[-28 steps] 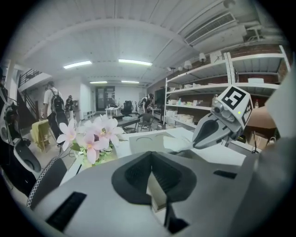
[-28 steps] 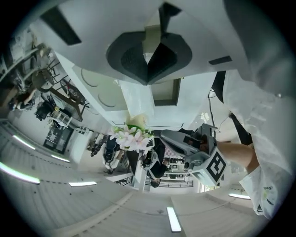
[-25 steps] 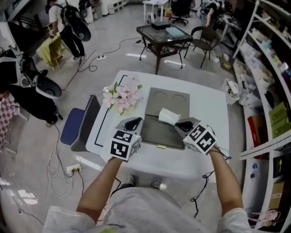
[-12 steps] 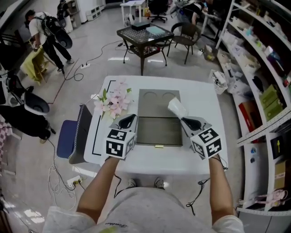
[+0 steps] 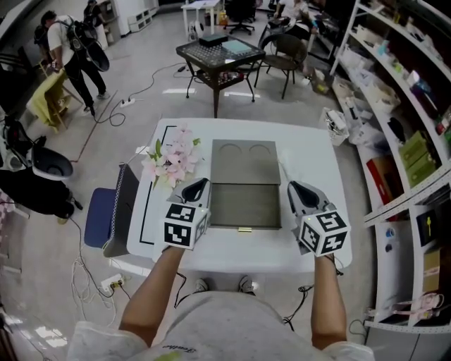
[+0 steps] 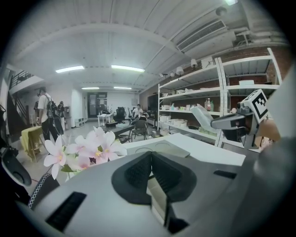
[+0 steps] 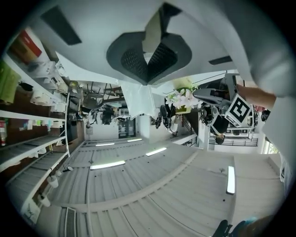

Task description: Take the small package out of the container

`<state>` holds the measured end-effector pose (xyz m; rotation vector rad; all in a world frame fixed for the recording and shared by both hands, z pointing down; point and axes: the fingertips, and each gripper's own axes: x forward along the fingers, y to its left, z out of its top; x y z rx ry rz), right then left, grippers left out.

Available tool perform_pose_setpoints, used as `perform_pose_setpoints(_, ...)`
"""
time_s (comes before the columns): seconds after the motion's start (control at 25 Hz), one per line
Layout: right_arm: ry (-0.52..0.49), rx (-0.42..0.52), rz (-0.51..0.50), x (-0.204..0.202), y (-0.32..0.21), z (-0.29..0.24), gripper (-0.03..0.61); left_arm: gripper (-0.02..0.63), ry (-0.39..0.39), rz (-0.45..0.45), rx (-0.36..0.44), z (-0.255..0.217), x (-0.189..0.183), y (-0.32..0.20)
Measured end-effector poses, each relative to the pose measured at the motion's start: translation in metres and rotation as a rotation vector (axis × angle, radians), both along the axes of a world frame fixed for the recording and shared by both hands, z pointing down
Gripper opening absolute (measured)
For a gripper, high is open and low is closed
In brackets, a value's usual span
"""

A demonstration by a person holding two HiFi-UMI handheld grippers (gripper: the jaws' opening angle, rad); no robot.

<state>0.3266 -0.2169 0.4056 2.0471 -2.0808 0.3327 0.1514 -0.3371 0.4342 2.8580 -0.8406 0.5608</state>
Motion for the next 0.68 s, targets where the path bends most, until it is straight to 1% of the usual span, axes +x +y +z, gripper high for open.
perform_pose_setpoints(0.2, -0.004, 0.016, 0.012, 0.005, -0.004, -0.004, 0.006, 0.005, -0.005, -0.016, -0.002, 0.002, -0.007, -0.005)
perform_pose_setpoints(0.68, -0.015, 0.022, -0.005, -0.001, -0.011, -0.007, 0.006, 0.005, -0.012, -0.048, -0.018, 0.001, -0.023, -0.009)
